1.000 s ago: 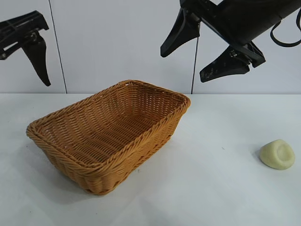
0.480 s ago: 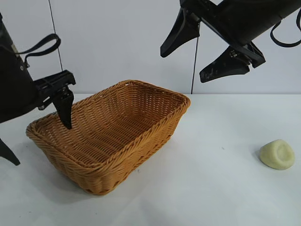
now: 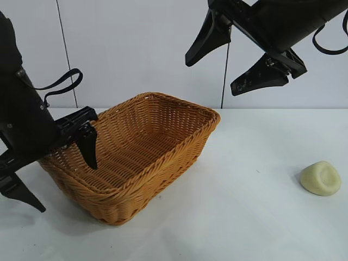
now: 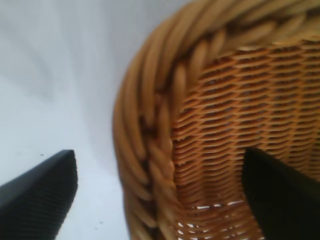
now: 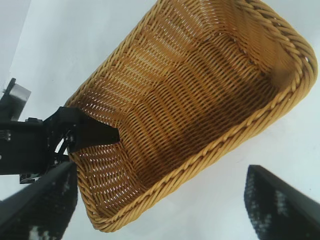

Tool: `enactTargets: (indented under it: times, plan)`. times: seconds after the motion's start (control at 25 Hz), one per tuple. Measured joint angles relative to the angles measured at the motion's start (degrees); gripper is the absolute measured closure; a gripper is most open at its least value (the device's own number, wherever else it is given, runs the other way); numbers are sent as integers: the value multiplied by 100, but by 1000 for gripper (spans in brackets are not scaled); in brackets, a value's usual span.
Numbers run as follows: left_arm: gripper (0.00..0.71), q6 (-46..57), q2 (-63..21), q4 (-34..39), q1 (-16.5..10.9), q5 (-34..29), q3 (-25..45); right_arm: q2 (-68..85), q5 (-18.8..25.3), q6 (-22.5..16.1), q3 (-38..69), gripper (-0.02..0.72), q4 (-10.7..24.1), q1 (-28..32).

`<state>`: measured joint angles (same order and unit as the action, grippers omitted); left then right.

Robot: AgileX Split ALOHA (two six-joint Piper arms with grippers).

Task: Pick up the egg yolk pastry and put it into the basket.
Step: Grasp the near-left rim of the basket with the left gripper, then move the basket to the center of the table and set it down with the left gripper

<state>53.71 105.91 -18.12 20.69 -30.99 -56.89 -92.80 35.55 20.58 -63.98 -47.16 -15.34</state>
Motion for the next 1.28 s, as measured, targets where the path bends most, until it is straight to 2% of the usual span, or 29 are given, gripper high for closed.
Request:
enactTargets:
  times: [0.12, 0.2, 0.24, 0.4, 0.44, 0.6, 0.88, 1.08, 1.28]
  plan:
    - [39, 0, 40, 5, -6, 83, 5, 0, 11, 0, 0, 81, 0, 0]
    - [114, 0, 69, 5, -6, 82, 5, 0, 11, 0, 0, 81, 0, 0]
    - [165, 0, 69, 5, -6, 76, 5, 0, 11, 0, 0, 81, 0, 0]
    - [504, 0, 78, 13, -6, 17, 5, 0, 11, 0, 0, 81, 0, 0]
    - [561, 21, 78, -16, -6, 10, 5, 0, 11, 0, 0, 81, 0, 0]
    - [567, -299, 78, -4, -86, -338, -173, 0, 11, 0, 0, 81, 0, 0]
    - [567, -2012, 117, 47, -558, -1372, -1228, 0, 11, 0, 0, 81, 0, 0]
    - [567, -2820, 231, 51, -628, -1857, -1838, 0, 11, 0, 0, 81, 0, 0]
    - [567, -3566, 888, 77, -634, -2568, -2608, 0, 11, 0, 0, 81, 0, -2]
